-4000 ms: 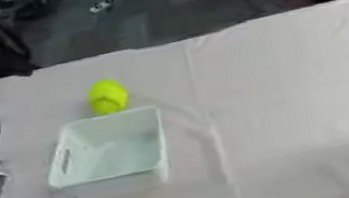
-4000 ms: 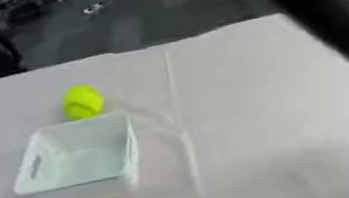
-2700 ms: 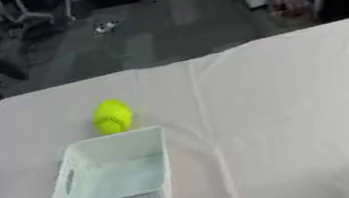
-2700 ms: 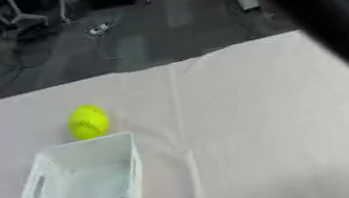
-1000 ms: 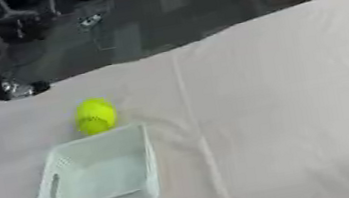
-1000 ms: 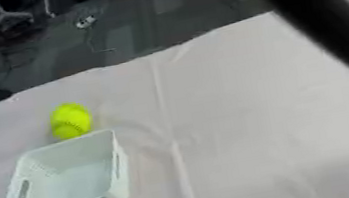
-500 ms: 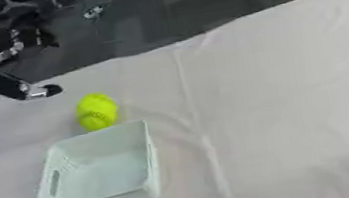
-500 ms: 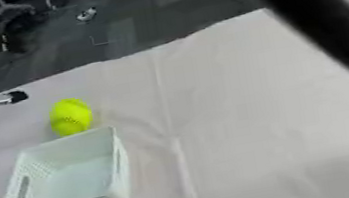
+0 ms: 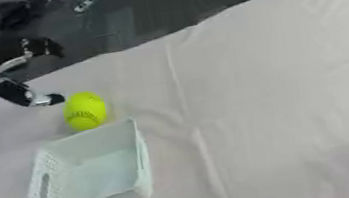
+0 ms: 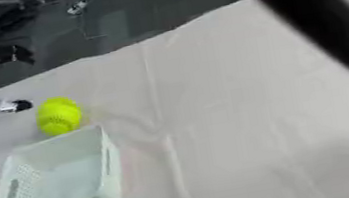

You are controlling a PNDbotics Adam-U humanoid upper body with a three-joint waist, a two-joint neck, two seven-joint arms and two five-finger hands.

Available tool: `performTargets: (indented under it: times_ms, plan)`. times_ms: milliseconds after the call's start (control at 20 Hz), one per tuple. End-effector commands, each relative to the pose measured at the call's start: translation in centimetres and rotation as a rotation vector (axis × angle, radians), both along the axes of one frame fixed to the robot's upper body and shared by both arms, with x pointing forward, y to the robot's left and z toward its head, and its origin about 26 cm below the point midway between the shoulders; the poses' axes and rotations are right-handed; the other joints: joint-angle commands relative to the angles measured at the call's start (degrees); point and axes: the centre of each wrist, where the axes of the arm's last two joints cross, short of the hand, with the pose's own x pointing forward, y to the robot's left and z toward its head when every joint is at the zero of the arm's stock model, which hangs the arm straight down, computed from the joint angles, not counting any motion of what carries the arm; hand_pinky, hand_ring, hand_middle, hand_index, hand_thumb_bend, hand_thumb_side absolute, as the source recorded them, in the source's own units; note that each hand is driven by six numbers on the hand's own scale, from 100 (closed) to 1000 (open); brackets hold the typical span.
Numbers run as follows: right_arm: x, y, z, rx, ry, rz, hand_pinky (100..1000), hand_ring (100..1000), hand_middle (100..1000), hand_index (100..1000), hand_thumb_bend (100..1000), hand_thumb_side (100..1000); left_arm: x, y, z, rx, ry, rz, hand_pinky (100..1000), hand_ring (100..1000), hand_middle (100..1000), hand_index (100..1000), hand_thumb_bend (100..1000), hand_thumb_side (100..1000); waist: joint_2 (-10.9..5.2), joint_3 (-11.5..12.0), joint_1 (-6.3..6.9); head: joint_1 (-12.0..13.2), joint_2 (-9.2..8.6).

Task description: Pick up objects on the table and place them in the box.

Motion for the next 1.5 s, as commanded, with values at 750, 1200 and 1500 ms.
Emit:
performTargets:
  times_ms: [750, 1200, 1500]
  plan:
    - [-0.2, 0.4, 2.1, -0.011, -0.034, 0.06, 160, 445, 479, 661, 100, 953, 0.6, -0.2, -0.2, 0.151, 0.11, 0.033, 854, 818, 845, 875, 540, 651, 0.13, -1.22, 0.3, 1.54, -0.85]
    - [-0.1, 0.8, 2.7, -0.006, -0.045, 0.092, 161, 445, 479, 662, 100, 952, 0.8, -0.4, -2.1, 0.187, 0.145, 0.044, 854, 824, 845, 876, 538, 647, 0.84, -2.03, 0.66, 2.4, -1.67]
    - [-0.1, 0.9, 3.0, 0.0, -0.05, 0.108, 162, 445, 480, 663, 100, 953, 0.8, -0.3, -3.6, 0.214, 0.181, 0.058, 858, 839, 853, 883, 533, 648, 1.2, -2.48, 0.8, 2.78, -2.01]
